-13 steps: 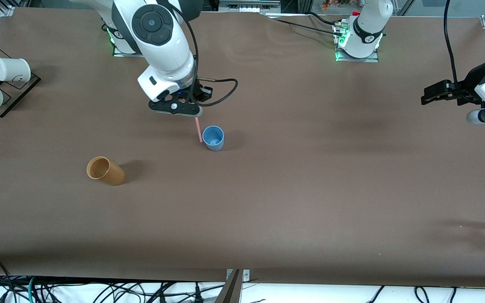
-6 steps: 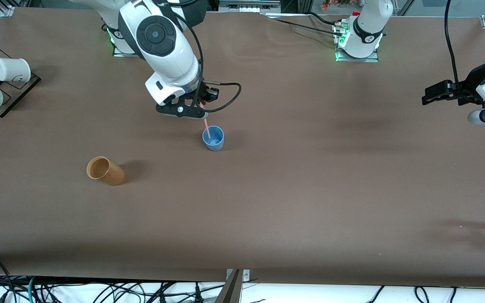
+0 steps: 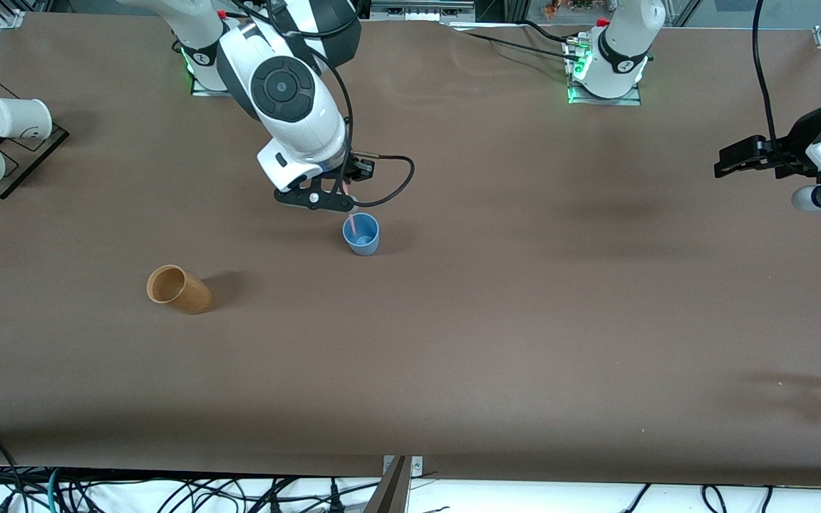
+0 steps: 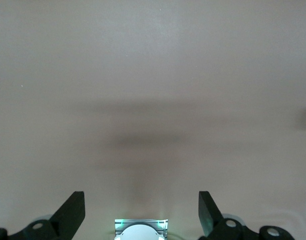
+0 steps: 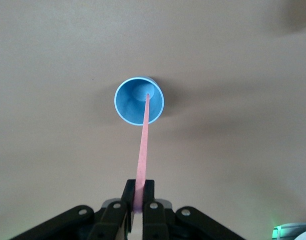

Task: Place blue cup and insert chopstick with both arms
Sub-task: 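Lower the chopstick into the blue cup with the right gripper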

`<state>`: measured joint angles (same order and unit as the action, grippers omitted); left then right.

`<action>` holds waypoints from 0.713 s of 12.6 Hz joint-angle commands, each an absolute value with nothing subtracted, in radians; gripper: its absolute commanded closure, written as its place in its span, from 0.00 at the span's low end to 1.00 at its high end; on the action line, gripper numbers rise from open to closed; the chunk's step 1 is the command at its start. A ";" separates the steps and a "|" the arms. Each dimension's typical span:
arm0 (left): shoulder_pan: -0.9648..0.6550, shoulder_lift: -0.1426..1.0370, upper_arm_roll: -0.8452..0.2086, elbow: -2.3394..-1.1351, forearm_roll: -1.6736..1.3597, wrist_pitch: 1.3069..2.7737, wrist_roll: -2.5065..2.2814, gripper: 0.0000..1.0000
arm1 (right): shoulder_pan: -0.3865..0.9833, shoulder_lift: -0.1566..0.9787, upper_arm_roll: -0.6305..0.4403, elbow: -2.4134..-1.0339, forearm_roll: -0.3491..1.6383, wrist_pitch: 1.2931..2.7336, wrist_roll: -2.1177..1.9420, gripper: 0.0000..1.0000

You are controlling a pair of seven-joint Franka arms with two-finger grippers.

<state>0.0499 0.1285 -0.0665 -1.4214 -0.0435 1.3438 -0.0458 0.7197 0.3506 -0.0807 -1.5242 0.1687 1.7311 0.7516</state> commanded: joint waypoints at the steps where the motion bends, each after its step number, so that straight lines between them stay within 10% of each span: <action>1: 0.051 0.126 -0.066 -1.425 -0.037 1.354 -0.020 0.00 | 0.724 0.368 -0.080 -1.488 0.181 1.738 0.736 0.62; 3: 0.049 0.126 -0.066 -1.425 -0.038 1.353 -0.020 0.00 | 0.724 0.370 -0.080 -1.488 0.179 1.768 0.719 0.02; 9: 0.051 0.126 -0.067 -1.425 -0.038 1.353 -0.020 0.00 | 0.661 0.362 -0.106 -1.437 0.166 1.764 0.546 0.00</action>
<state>0.0499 0.1287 -0.0665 -1.4214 -0.0435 1.3438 -0.0458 0.7034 0.3533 -0.1017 -1.4757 0.1660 1.7818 0.6224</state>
